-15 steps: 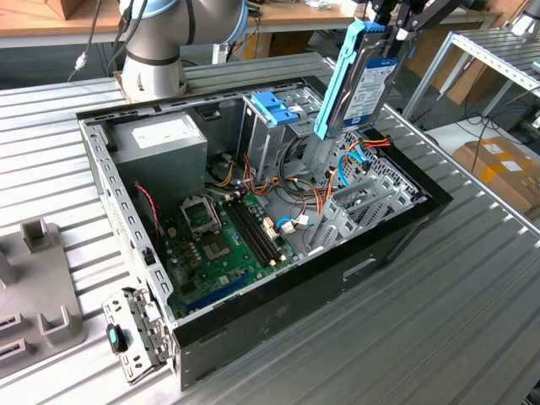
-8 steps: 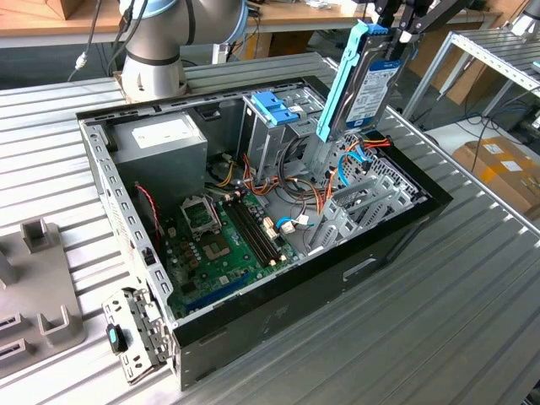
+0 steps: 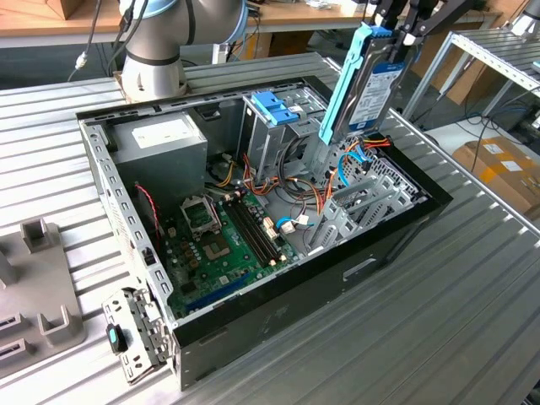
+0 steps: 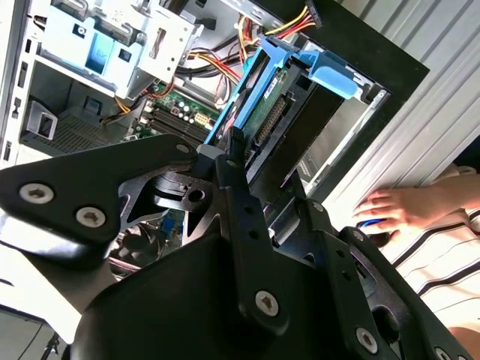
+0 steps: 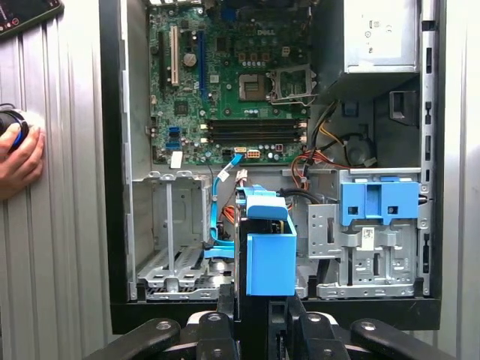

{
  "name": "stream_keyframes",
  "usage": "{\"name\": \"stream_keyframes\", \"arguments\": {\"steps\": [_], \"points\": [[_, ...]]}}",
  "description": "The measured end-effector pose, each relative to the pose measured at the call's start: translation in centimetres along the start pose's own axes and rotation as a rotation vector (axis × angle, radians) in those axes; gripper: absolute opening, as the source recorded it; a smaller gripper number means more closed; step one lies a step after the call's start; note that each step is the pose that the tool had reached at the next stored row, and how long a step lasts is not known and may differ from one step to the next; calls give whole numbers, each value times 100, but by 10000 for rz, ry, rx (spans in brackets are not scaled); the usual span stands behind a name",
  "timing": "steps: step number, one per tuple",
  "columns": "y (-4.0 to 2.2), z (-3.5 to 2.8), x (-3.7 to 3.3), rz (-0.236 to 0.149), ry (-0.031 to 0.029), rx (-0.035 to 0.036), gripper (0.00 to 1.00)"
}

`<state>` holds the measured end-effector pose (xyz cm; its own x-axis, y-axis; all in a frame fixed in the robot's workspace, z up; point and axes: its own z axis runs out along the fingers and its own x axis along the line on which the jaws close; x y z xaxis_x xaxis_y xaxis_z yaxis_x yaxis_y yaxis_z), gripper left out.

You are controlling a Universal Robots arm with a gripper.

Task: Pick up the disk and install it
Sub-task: 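Pick up the disk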

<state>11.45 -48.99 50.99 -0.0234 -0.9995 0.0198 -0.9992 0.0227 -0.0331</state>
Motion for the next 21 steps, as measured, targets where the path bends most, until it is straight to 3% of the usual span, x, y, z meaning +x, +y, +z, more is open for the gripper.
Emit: {"name": "stream_keyframes", "arguments": {"steps": [15,21], "points": [[-4,3,154,0,0,0,35],[-6,6,247,0,-1,0,35]]}}
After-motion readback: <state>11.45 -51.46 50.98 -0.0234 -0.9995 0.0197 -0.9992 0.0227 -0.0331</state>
